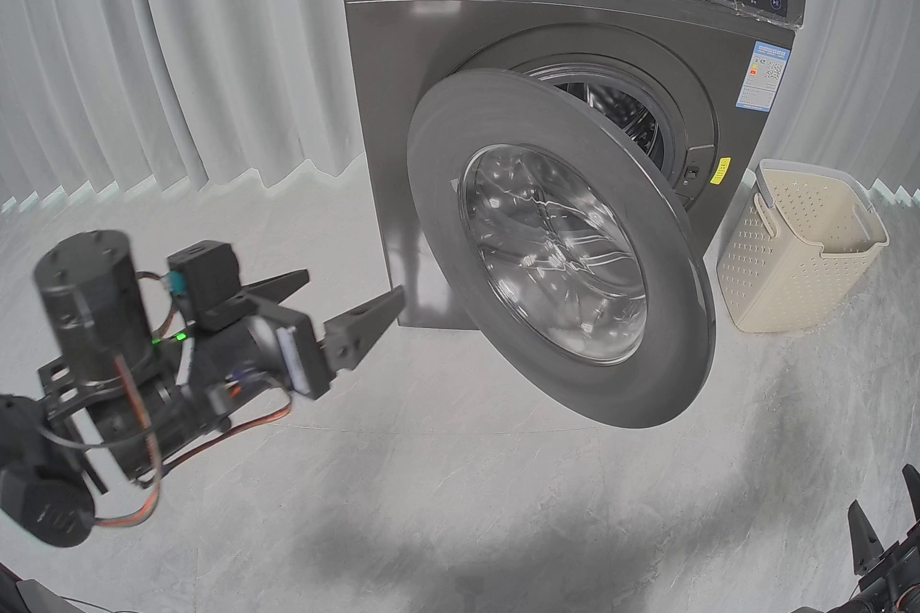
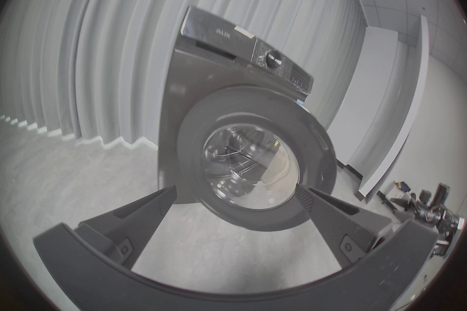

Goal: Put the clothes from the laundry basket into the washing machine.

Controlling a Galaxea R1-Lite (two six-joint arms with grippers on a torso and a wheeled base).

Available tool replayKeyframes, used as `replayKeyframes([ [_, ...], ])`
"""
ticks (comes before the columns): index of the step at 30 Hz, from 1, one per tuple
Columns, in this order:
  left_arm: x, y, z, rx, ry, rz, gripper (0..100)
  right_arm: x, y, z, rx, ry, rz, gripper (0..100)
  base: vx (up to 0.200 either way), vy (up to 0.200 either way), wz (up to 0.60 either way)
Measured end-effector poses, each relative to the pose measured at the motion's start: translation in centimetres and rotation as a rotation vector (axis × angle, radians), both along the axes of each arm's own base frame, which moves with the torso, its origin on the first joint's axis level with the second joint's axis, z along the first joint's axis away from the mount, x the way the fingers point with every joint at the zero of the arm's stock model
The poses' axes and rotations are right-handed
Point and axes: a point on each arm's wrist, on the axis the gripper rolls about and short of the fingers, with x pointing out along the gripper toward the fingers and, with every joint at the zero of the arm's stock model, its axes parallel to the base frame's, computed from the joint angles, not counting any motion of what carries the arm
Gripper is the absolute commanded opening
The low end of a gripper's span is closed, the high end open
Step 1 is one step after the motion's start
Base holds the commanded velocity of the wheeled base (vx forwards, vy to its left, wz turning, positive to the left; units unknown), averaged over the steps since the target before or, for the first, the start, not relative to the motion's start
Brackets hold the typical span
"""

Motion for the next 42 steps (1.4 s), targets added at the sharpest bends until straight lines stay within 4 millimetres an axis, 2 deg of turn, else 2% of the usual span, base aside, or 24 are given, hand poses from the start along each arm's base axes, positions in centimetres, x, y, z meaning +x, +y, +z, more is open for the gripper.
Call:
replayKeyframes([
  [6, -6.0, 5.3, -0.2, 0.041, -0.07, 0.079, 100, 0.0, 0.0, 0.0, 0.0, 0.0, 0.0, 100, 0.0, 0.0, 0.0],
  [12, -10.9, 10.0, -1.7, 0.083, -0.083, 0.221, 100, 0.0, 0.0, 0.0, 0.002, 0.0, -0.003, 100, 0.0, 0.0, 0.0],
  [19, -16.2, 12.9, -4.5, 0.126, -0.073, 0.33, 100, 0.0, 0.0, 0.0, 0.004, 0.0, -0.001, 100, 0.0, 0.0, 0.0],
  [22, -18.3, 13.7, -6.4, 0.136, -0.07, 0.382, 100, 0.0, 0.0, 0.2, 0.02, -0.018, 0.002, 100, 0.0, 0.0, 0.0],
  [26, -20.0, 14.2, -8.3, 0.14, -0.08, 0.446, 100, -0.5, 0.0, 2.2, 0.052, -0.094, 0.018, 100, 0.0, 0.0, 0.0],
  [32, -21.2, 14.3, -9.6, 0.136, -0.112, 0.534, 100, -0.8, 0.1, 7.4, 0.055, -0.152, 0.132, 100, 0.0, 0.0, 0.0],
  [37, -21.6, 14.3, -10.1, 0.143, -0.129, 0.59, 100, 1.8, 0.3, 9.6, 0.025, -0.042, 0.225, 100, 0.0, 0.0, 0.0],
  [42, -21.9, 14.2, -10.4, 0.121, -0.125, 0.618, 100, 5.9, 0.9, 10.9, 0.017, 0.082, 0.325, 100, 0.0, 0.0, 0.0],
])
